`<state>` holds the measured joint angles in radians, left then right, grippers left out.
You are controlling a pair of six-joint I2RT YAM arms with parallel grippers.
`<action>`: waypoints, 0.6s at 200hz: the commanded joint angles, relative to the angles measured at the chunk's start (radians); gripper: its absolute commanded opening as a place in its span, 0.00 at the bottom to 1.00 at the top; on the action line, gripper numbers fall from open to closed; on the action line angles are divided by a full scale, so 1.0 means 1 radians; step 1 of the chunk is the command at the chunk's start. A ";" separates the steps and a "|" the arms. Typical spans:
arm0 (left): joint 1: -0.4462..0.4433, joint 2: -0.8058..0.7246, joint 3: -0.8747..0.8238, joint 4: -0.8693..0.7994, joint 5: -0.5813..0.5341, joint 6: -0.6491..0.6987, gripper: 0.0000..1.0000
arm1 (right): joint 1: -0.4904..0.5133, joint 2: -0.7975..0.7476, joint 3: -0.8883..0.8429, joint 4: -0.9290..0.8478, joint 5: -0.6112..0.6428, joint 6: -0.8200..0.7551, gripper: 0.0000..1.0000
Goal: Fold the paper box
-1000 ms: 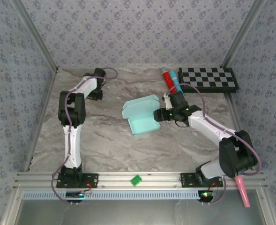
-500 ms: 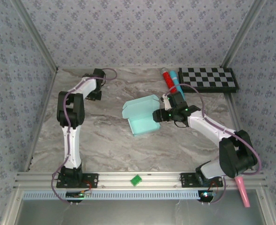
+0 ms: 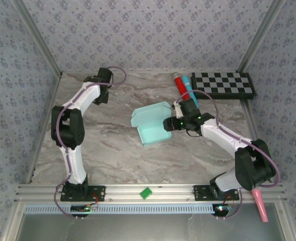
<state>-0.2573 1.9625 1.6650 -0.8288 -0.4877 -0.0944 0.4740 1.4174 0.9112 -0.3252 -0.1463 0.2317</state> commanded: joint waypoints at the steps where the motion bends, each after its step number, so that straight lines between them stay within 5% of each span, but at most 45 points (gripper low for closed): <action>1: -0.024 -0.104 -0.047 -0.028 -0.019 -0.002 0.00 | 0.006 -0.001 -0.012 -0.003 0.034 0.022 0.76; 120: -0.166 -0.532 -0.219 -0.126 0.130 -0.018 0.00 | -0.025 -0.035 -0.148 0.060 0.174 0.166 0.55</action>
<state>-0.3946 1.5036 1.4445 -0.9009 -0.4065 -0.1246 0.4534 1.3808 0.7906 -0.2920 -0.0036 0.3401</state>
